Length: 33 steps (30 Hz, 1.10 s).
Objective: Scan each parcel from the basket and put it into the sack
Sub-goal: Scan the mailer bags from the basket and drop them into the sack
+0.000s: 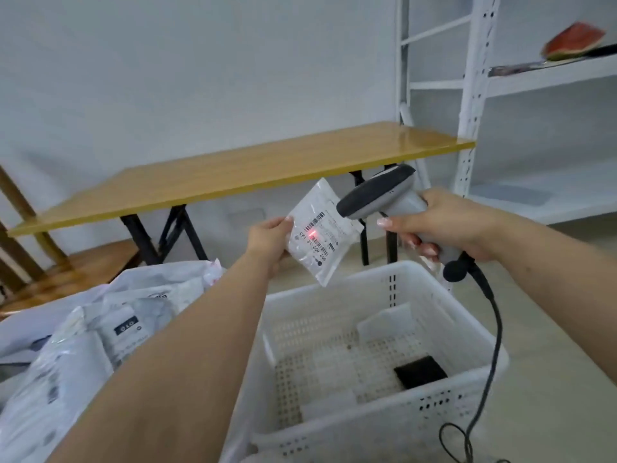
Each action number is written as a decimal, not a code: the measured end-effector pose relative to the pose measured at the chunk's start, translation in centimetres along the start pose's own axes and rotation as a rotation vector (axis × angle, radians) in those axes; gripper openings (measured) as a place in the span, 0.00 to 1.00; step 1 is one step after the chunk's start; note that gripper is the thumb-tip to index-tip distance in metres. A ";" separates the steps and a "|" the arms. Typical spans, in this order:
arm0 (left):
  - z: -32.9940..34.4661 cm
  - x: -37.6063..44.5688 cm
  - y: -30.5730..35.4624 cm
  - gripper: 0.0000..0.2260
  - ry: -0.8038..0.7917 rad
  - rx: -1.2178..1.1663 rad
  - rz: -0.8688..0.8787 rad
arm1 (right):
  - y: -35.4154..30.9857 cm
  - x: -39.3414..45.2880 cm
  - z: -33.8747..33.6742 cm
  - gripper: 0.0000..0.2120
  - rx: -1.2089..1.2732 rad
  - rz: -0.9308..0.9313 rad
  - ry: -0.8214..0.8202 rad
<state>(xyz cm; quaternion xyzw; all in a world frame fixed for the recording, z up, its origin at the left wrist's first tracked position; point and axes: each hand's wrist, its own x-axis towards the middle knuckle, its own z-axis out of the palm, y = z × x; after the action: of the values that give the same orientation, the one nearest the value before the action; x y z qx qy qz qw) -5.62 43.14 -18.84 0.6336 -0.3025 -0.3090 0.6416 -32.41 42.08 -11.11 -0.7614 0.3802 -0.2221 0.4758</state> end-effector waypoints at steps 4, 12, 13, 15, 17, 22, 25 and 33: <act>-1.0 -1.6 2.4 0.05 0.026 0.008 0.008 | -2.2 -2.1 -0.3 0.18 0.022 -0.059 0.023; -3.8 -3.2 4.1 0.08 0.031 0.005 0.026 | -4.5 -3.8 0.3 0.15 0.051 -0.124 -0.011; -4.2 -3.4 4.2 0.08 0.036 0.009 0.027 | -4.6 -3.7 0.4 0.15 0.041 -0.126 -0.015; -4.8 -3.9 4.4 0.06 0.045 0.006 0.029 | -5.0 -3.7 0.8 0.16 0.023 -0.133 -0.024; -5.6 -4.2 4.4 0.05 0.068 0.010 0.030 | -5.4 -3.7 1.4 0.14 0.028 -0.151 -0.038; -11.4 -4.2 5.2 0.08 0.202 0.130 0.046 | -6.6 -2.4 3.9 0.14 0.086 -0.198 -0.076; -19.2 -5.3 6.1 0.08 0.432 0.236 0.049 | -7.3 -0.9 7.1 0.14 0.117 -0.200 -0.137; -32.0 -8.6 4.9 0.16 0.722 0.819 -0.107 | -7.0 3.2 14.7 0.16 0.171 -0.136 -0.227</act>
<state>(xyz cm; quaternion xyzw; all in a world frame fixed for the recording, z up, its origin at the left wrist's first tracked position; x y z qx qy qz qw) 14.06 69.89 -14.36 0.9118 -0.1259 0.0388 0.3888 -17.59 49.51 -11.48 -0.7623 0.2513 -0.1978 0.5627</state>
